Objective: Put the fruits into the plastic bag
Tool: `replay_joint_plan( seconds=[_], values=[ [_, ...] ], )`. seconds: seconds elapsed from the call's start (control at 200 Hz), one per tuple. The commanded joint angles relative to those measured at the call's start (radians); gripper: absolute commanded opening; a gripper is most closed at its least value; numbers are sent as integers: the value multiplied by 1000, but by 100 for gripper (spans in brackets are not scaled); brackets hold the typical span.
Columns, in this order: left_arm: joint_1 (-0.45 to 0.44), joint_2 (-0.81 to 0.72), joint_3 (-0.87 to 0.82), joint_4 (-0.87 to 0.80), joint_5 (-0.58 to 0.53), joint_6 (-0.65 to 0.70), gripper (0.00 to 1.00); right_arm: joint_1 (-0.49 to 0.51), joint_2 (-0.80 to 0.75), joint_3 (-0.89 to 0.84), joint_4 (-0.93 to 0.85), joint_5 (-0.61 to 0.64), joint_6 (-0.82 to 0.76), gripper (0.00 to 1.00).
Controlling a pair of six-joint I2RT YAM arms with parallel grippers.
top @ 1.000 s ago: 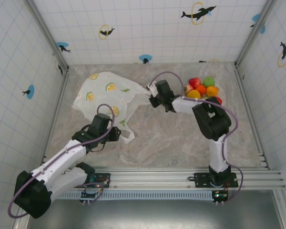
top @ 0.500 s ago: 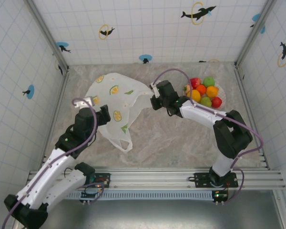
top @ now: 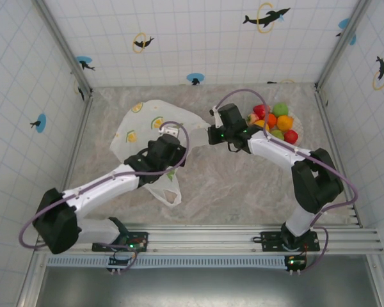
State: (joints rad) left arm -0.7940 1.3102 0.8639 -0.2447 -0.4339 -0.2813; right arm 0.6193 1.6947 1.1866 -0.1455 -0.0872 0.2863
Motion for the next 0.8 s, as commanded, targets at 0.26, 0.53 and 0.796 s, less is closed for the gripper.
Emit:
replay_joint_plan(
  seconds=[0.26, 0.53, 0.796],
  values=[
    [-3, 253, 101, 95, -106, 174, 94, -6, -46, 38, 6, -80, 41, 0],
    [-2, 380, 95, 116, -353, 214, 81, -11, -67, 74, -102, -38, -50, 0],
    [-1, 371, 177, 74, -276, 159, 15, -9, -85, 85, -155, 15, -126, 1]
  ],
)
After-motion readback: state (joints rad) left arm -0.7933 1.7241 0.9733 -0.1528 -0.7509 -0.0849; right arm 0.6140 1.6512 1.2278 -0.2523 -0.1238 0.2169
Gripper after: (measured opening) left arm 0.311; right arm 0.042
